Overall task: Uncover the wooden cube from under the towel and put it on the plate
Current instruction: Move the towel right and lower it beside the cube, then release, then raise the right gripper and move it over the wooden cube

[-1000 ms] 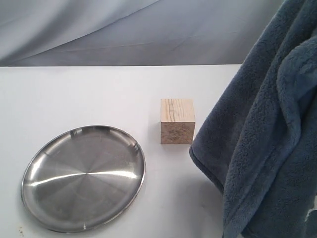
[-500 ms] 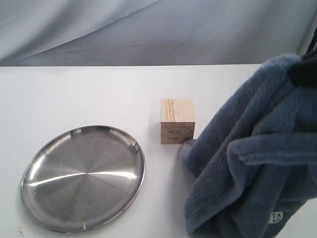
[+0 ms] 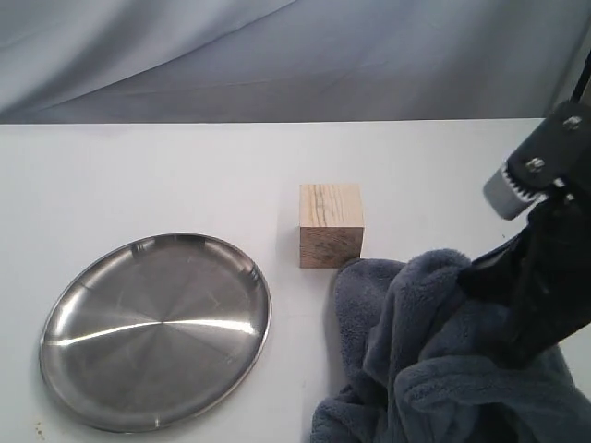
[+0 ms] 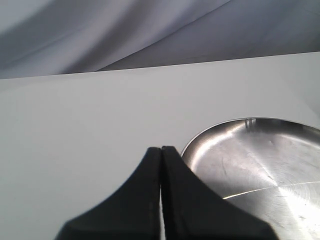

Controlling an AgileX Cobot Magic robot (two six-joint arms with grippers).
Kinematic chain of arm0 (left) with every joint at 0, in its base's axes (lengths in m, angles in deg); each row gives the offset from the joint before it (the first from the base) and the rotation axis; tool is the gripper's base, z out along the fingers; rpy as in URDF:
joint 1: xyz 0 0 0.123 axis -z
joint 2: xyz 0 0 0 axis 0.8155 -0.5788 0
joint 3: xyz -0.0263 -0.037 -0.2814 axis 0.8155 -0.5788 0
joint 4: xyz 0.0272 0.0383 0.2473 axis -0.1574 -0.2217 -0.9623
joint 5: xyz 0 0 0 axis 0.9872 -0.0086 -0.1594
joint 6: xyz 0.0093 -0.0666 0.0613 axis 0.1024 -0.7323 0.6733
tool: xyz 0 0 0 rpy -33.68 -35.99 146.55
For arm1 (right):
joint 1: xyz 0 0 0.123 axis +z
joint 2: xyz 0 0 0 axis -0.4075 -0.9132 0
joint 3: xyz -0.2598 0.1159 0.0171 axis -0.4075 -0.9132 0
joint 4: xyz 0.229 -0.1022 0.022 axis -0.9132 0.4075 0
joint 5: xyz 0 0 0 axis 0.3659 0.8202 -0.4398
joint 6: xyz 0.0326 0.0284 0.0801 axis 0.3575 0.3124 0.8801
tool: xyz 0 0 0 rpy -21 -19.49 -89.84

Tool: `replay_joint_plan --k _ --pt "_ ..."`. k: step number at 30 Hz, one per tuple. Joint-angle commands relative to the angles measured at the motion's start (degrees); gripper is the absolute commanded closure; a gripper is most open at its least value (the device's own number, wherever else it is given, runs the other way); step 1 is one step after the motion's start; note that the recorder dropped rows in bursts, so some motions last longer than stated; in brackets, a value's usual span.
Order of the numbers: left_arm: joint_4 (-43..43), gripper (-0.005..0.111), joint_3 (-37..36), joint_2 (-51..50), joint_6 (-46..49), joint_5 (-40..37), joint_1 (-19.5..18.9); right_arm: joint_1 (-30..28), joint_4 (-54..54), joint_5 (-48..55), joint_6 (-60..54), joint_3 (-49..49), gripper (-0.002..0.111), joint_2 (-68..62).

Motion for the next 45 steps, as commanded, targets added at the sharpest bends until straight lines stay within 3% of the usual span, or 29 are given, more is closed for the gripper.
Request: replay_joint_plan --k 1,13,23,28,36,39,45 --pt "0.3 0.105 -0.3 0.2 0.0 0.8 -0.1 -0.1 -1.9 -0.1 0.4 -0.8 0.108 -8.5" --pt "0.3 0.105 -0.3 0.2 0.0 0.8 -0.1 0.0 -8.4 -4.9 -5.2 -0.8 0.108 -31.5" --pt "0.3 0.105 -0.3 0.2 0.0 0.8 -0.1 0.0 -13.2 -11.2 -7.1 -0.4 0.107 -34.5" --pt "0.3 0.105 -0.3 0.2 0.0 0.8 -0.1 0.0 -18.9 -11.2 -10.3 -0.4 0.086 -34.5" --pt "0.3 0.105 -0.3 0.2 0.0 0.8 -0.1 0.0 -19.3 -10.6 -11.0 -0.4 0.021 -34.5" --pt "0.3 0.105 -0.3 0.2 0.0 0.8 -0.1 0.0 -19.3 -9.9 -11.0 -0.4 0.011 -34.5" --pt "0.3 0.105 -0.3 0.2 0.0 0.8 -0.1 0.0 -19.9 -8.8 -11.0 -0.4 0.009 -32.4"
